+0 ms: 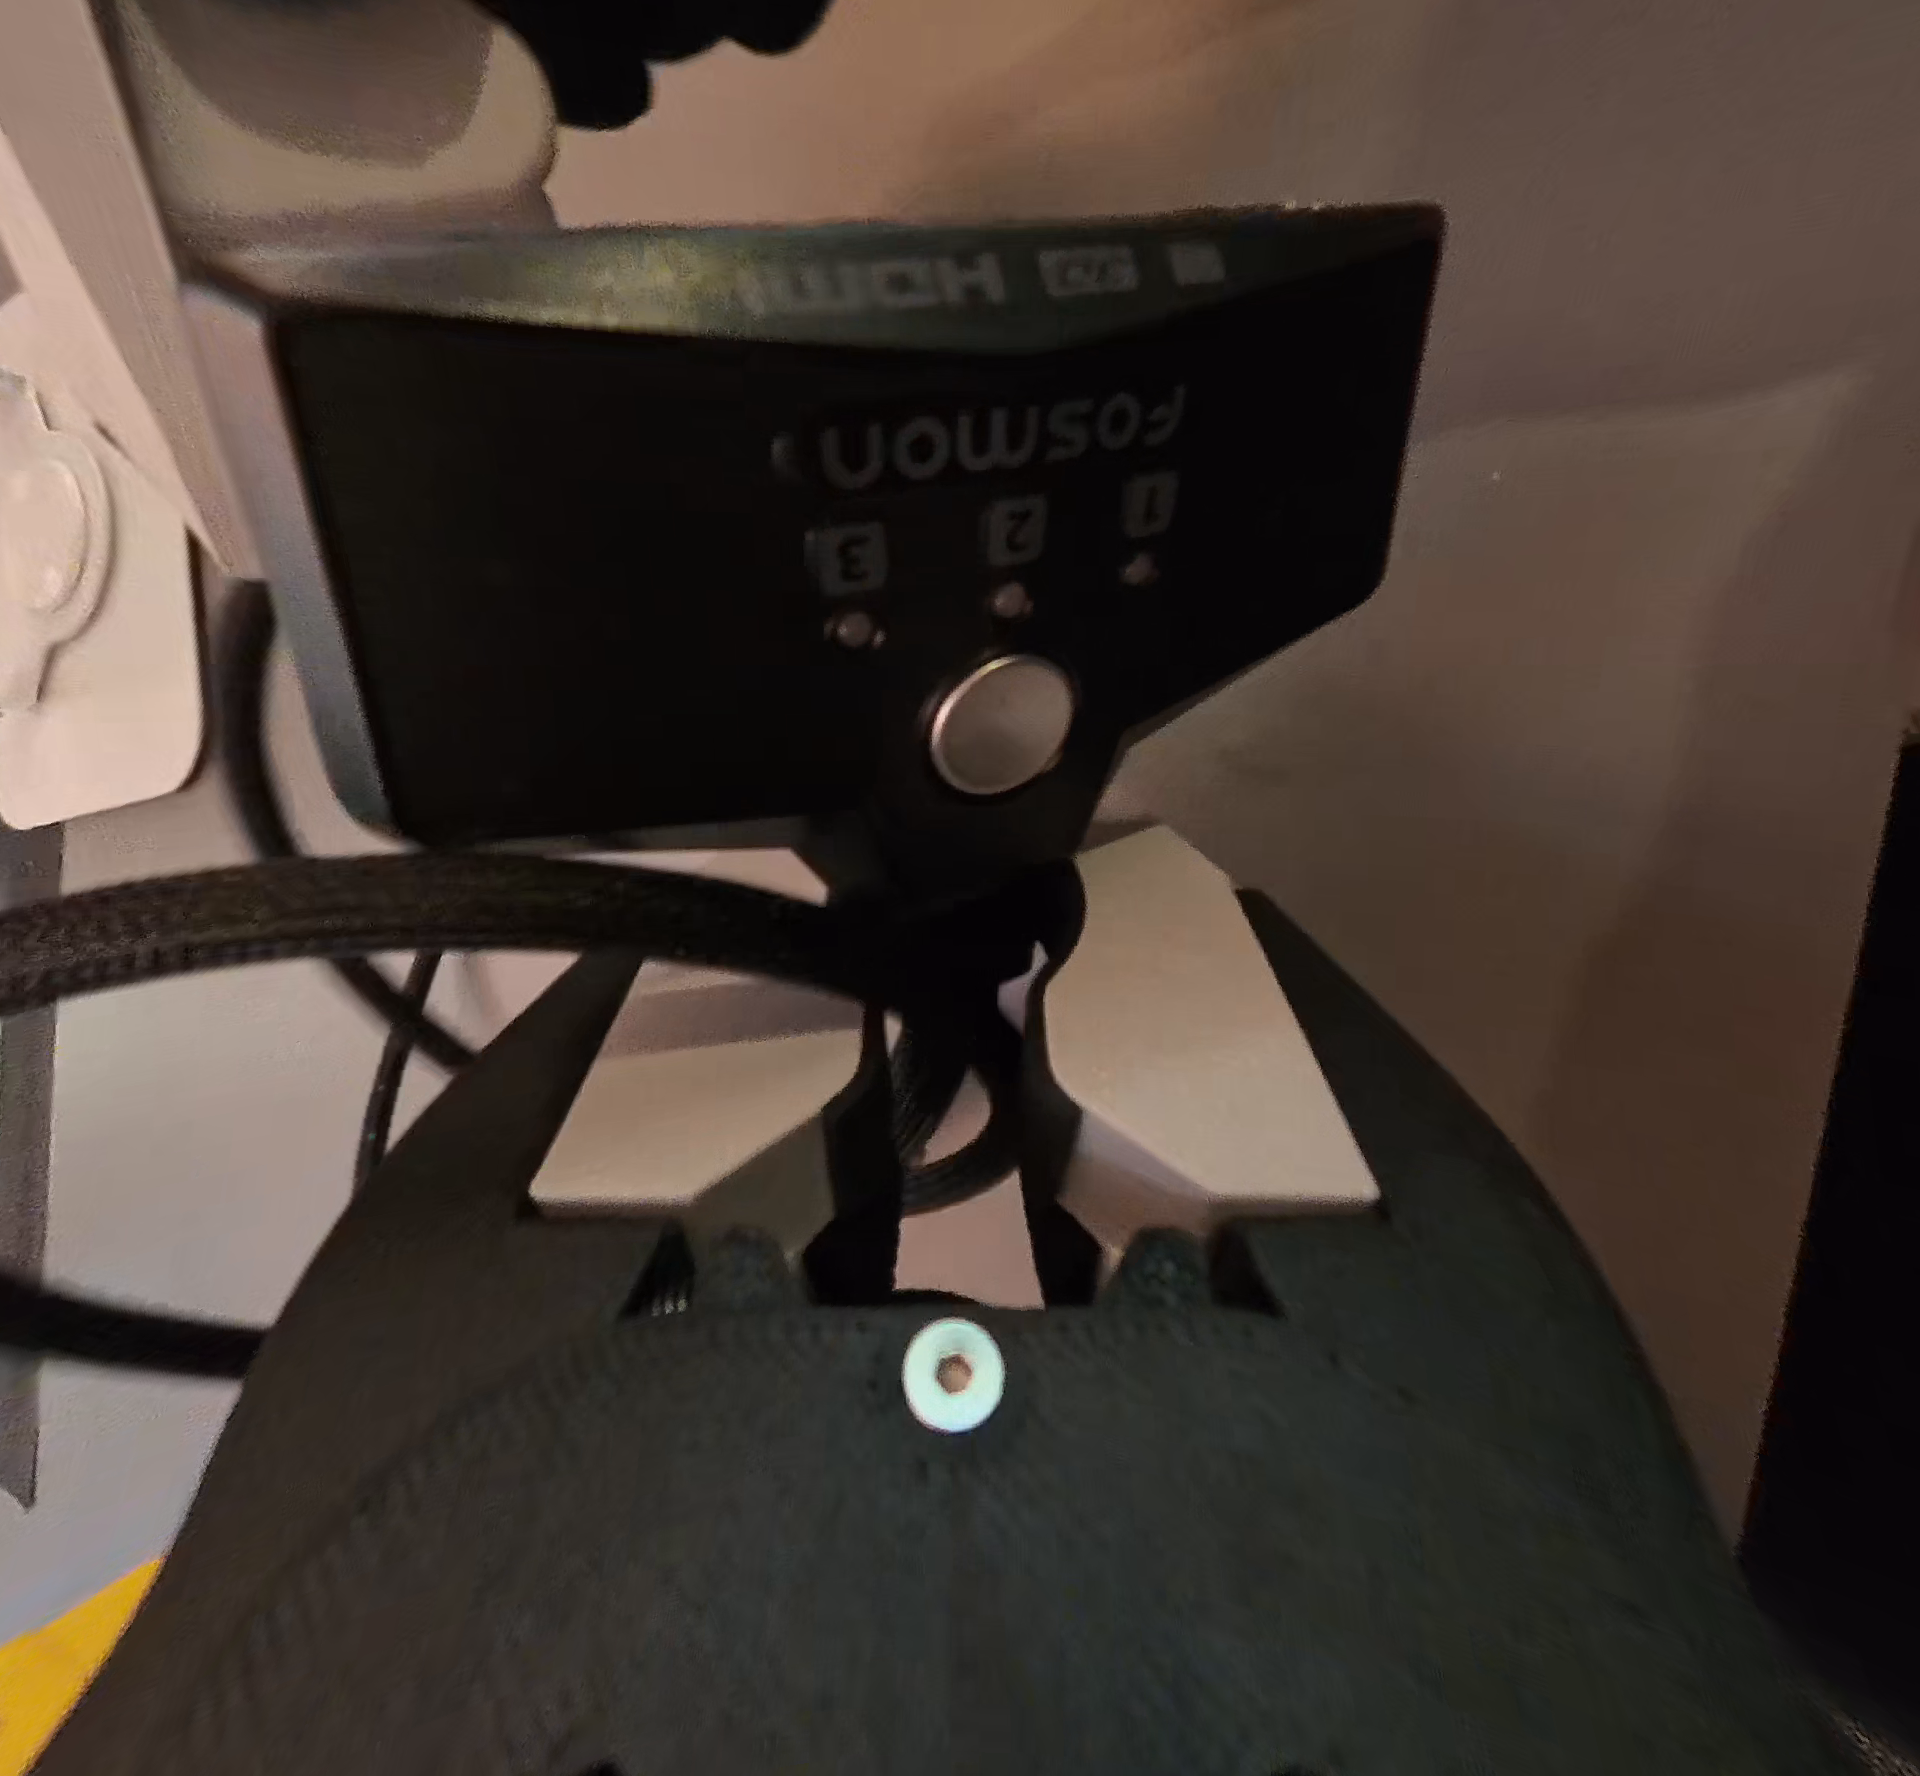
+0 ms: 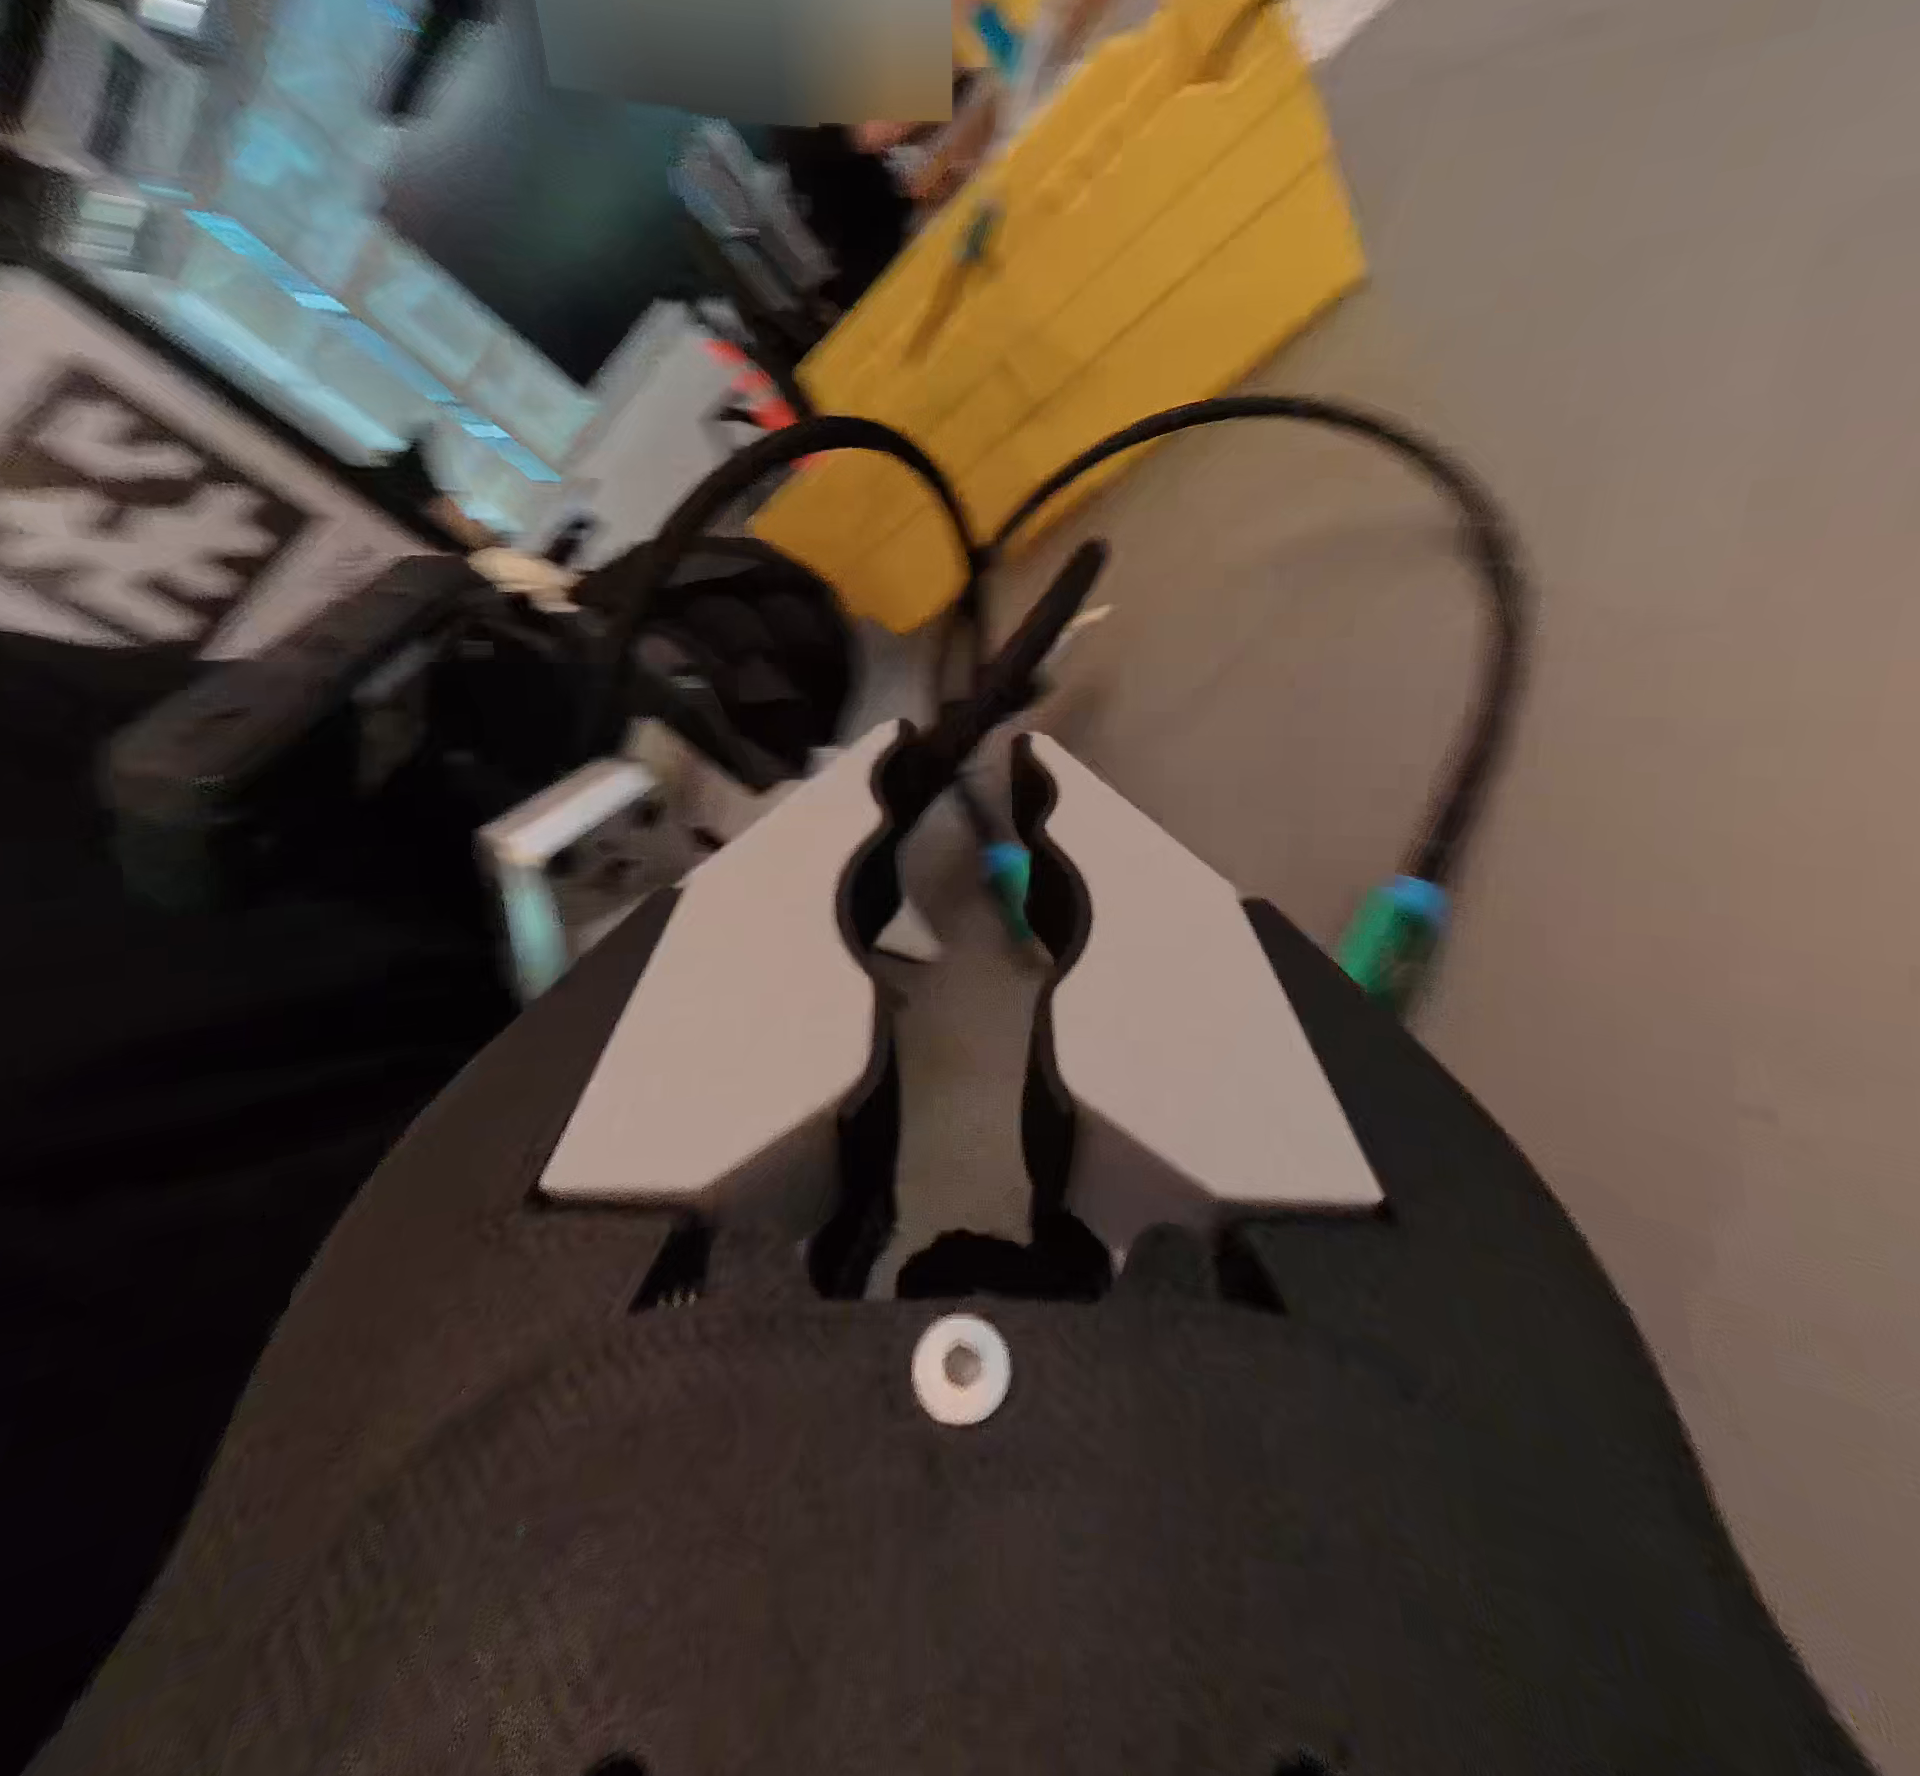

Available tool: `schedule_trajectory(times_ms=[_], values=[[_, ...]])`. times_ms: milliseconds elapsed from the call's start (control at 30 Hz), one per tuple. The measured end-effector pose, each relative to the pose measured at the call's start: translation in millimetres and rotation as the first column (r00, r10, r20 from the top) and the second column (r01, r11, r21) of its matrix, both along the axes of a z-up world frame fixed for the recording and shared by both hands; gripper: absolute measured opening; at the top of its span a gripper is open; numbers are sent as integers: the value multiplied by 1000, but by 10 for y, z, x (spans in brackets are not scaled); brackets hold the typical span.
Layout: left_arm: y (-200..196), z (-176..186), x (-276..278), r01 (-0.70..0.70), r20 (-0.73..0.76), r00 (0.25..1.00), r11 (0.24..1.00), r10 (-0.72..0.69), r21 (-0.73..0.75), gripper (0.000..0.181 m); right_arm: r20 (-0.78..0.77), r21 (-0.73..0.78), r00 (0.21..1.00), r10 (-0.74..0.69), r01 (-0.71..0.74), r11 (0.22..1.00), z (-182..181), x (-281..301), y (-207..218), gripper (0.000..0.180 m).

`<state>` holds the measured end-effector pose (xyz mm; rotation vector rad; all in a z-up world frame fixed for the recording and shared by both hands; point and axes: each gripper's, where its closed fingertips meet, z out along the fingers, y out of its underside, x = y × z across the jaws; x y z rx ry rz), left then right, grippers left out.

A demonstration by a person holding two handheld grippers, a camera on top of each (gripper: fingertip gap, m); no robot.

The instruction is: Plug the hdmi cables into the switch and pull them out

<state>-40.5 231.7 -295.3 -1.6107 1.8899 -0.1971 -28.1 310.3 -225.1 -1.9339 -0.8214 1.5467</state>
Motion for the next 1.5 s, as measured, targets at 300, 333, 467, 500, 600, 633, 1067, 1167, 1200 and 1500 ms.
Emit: schedule_trajectory(times_ms=[300, 333, 467, 500, 600, 633, 1067, 1167, 1200, 1500], values=[[-149, -76, 70, 71, -16, 997, 997, -72, -24, 15, 419, 302, 898, -133, 0, 953, -430, -35, 560, 35], [-161, -96, 73, 77, -26, 997, 997, -78, -25, 15, 463, 348, 875, -142, -32, 937, -468, -106, 636, 38], [-216, -136, 99, 101, -45, 994, 995, -101, -21, 15, 639, 411, 765, -85, -246, 878, -750, -390, 825, 42], [-241, -135, 116, 110, -40, 993, 994, -111, -25, 15, 655, 423, 753, -72, -285, 860, -791, -475, 857, 41], [-288, -157, 150, 136, -51, 989, 991, -136, -21, 15, 701, 449, 710, -60, -374, 812, -904, -679, 956, 34], [-299, -161, 159, 143, -53, 988, 990, -144, -20, 15, 712, 445, 701, -51, -393, 805, -947, -736, 975, 31], [-400, -152, 190, 181, -41, 982, 983, -182, -44, 15, 699, 332, 707, 111, -457, 825, -1084, -1177, 1123, 10], [-356, -144, 147, 167, -46, 985, 985, -169, -38, 15, 748, 332, 660, 70, -463, 822, -1082, -1044, 1211, 4], [-329, -133, 123, 157, -40, 986, 987, -159, -43, 16, 751, 333, 658, 59, -454, 826, -1062, -993, 1223, 3], [-163, 46, -90, 109, -26, 994, 992, -111, -63, 15, 708, 428, 658, -257, -110, 897, -503, 19, 1570, 3]])
